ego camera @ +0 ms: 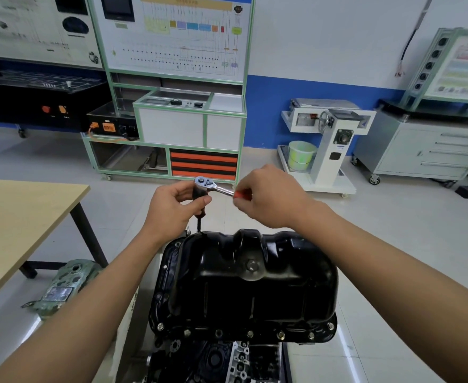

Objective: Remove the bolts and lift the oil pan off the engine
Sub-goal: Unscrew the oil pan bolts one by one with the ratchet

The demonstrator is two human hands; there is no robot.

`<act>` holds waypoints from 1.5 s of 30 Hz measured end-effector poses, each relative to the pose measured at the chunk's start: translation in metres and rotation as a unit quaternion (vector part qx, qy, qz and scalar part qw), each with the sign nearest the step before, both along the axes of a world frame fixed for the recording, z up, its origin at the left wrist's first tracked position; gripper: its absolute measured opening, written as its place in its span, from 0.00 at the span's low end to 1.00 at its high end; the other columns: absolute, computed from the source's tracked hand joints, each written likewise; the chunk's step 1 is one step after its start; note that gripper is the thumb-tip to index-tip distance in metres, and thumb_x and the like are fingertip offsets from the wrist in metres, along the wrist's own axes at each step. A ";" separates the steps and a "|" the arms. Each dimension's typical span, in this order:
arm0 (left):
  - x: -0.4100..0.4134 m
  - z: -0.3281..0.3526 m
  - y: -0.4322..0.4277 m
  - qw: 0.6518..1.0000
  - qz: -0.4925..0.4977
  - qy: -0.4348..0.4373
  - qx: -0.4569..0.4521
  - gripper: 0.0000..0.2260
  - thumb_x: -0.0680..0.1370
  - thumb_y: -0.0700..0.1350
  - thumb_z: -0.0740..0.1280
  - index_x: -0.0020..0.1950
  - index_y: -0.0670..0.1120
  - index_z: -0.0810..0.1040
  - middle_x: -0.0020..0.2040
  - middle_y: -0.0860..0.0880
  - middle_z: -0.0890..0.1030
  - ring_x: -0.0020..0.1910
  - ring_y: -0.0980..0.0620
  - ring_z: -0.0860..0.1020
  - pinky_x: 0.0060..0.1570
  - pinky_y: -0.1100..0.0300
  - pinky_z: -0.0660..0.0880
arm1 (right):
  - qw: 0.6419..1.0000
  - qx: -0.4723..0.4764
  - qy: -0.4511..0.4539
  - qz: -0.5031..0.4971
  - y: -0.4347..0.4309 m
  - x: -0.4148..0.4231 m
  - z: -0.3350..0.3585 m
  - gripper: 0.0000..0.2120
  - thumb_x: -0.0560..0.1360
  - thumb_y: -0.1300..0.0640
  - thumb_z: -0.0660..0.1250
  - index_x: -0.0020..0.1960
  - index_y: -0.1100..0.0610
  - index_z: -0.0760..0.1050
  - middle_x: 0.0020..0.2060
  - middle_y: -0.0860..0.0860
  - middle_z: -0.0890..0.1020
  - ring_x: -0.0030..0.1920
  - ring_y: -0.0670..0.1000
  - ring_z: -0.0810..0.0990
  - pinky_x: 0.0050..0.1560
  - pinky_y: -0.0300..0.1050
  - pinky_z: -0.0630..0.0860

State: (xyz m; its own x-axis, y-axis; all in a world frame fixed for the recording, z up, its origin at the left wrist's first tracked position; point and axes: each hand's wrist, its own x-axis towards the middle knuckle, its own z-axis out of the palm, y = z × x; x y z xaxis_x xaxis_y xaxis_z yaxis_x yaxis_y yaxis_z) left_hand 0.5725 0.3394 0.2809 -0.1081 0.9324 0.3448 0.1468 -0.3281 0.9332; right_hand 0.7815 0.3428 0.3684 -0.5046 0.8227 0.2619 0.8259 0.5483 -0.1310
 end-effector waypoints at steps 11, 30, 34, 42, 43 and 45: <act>0.007 0.001 0.002 0.996 0.069 0.036 0.038 0.14 0.69 0.34 0.79 0.42 0.51 0.80 0.37 0.55 0.85 0.35 0.59 0.82 0.33 0.68 0.77 | 0.998 -0.047 0.038 0.010 -0.025 -0.025 -0.001 0.16 0.70 0.42 0.72 0.34 0.53 0.80 0.29 0.47 0.79 0.34 0.46 0.76 0.33 0.43 0.73; -0.001 0.004 -0.005 0.996 -0.081 0.011 -0.037 0.16 0.76 0.32 0.73 0.55 0.52 0.84 0.48 0.47 0.87 0.48 0.52 0.84 0.47 0.53 0.84 | 1.000 0.026 0.011 0.002 0.032 -0.019 -0.011 0.11 0.82 0.60 0.57 0.56 0.58 0.78 0.53 0.51 0.80 0.54 0.57 0.77 0.49 0.55 0.77; 0.000 0.003 -0.004 0.999 -0.045 0.010 -0.019 0.13 0.75 0.34 0.75 0.51 0.52 0.85 0.48 0.46 0.87 0.47 0.51 0.85 0.43 0.57 0.83 | 1.000 0.016 -0.014 -0.021 0.024 -0.007 -0.007 0.10 0.80 0.57 0.58 0.42 0.54 0.74 0.40 0.50 0.78 0.45 0.57 0.76 0.38 0.50 0.73; 0.004 0.001 -0.001 0.999 0.020 0.027 0.006 0.11 0.72 0.37 0.79 0.48 0.51 0.84 0.41 0.51 0.87 0.40 0.49 0.85 0.40 0.59 0.82 | 0.998 -0.062 -0.001 -0.015 -0.013 -0.010 0.004 0.17 0.75 0.47 0.67 0.31 0.53 0.76 0.29 0.47 0.78 0.38 0.51 0.79 0.36 0.44 0.73; 0.005 0.000 -0.001 0.999 0.026 0.030 0.013 0.11 0.71 0.37 0.80 0.46 0.51 0.84 0.40 0.51 0.87 0.38 0.49 0.85 0.40 0.59 0.82 | 0.997 -0.082 0.007 -0.004 -0.018 -0.013 0.005 0.17 0.75 0.45 0.68 0.31 0.54 0.78 0.26 0.48 0.79 0.33 0.45 0.78 0.35 0.43 0.73; 0.006 0.000 -0.001 0.997 0.048 0.053 0.025 0.13 0.69 0.37 0.81 0.44 0.52 0.82 0.39 0.55 0.86 0.38 0.55 0.84 0.43 0.63 0.80 | 0.995 -0.099 0.019 0.015 -0.026 -0.021 0.004 0.19 0.73 0.44 0.70 0.29 0.55 0.79 0.21 0.48 0.76 0.28 0.45 0.74 0.31 0.41 0.68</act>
